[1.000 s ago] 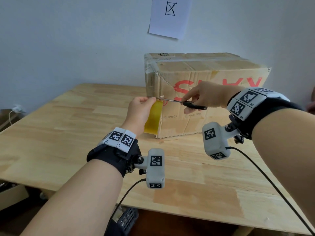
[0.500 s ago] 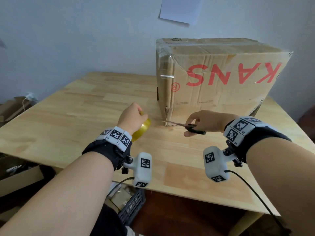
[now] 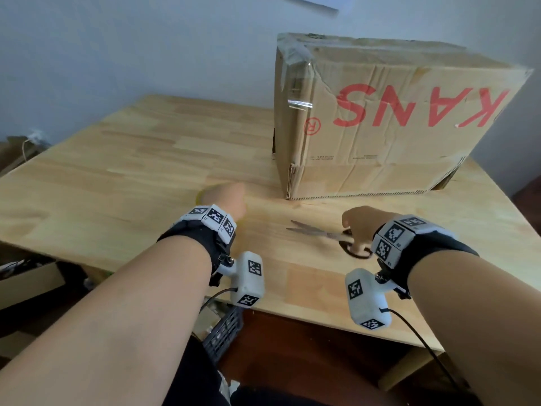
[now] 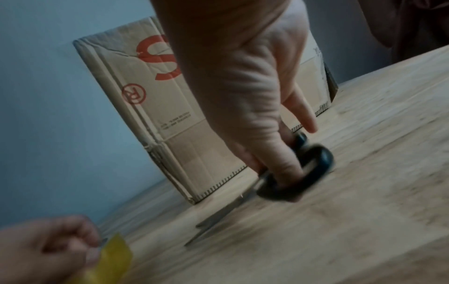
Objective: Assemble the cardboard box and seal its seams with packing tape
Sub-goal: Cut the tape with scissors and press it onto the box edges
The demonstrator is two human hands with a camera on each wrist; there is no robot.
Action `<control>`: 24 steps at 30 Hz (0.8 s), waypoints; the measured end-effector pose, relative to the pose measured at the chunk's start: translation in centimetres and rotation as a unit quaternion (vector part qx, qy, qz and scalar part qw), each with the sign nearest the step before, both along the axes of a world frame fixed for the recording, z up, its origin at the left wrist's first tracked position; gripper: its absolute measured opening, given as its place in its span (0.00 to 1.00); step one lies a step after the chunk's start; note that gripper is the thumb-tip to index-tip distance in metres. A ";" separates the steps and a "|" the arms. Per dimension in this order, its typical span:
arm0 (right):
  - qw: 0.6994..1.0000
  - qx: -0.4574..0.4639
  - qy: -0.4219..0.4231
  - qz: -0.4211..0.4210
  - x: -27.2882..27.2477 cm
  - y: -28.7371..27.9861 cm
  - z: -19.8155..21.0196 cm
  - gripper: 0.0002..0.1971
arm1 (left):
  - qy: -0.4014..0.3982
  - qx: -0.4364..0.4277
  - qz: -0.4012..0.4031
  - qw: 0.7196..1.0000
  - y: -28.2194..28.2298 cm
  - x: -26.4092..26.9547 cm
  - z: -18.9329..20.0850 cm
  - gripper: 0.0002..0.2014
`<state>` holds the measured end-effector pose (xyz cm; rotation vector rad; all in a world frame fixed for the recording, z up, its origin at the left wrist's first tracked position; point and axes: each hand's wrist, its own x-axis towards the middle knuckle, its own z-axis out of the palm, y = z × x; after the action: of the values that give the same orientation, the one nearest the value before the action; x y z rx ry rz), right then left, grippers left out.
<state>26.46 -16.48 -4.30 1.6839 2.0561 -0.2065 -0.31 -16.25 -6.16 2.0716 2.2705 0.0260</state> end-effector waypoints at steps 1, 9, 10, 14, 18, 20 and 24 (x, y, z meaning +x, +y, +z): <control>1.000 -0.007 0.001 -0.011 0.5 0.1 -0.2 0.17 | -0.038 0.026 -0.001 0.999 0.1 0.5 0.6 0.09; 0.892 0.322 0.316 -0.036 -1.9 1.0 6.5 0.23 | -0.480 0.200 -0.056 0.852 0.7 5.3 7.8 0.31; 0.871 0.368 0.325 -0.012 -2.6 1.0 7.9 0.26 | -0.503 0.188 -0.057 0.842 1.0 5.5 8.3 0.35; 0.852 0.418 0.316 0.020 -4.6 2.1 12.8 0.42 | -0.572 0.136 -0.073 0.806 2.2 6.3 9.5 0.40; 0.904 0.322 0.280 0.012 -4.5 4.3 14.8 0.48 | -0.623 0.107 -0.094 0.769 3.2 6.7 9.4 0.27; 0.901 0.319 0.293 0.021 -3.9 5.2 14.7 0.45 | -0.637 0.120 -0.085 0.756 3.1 7.2 9.4 0.23; 0.858 0.363 0.363 0.015 -1.5 6.7 14.3 0.36 | -0.622 0.117 -0.086 0.769 2.1 9.0 9.5 0.32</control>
<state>24.93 -9.80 9.98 2.2374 2.9879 -0.0471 8.67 -14.11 3.38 1.4641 1.2296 1.2841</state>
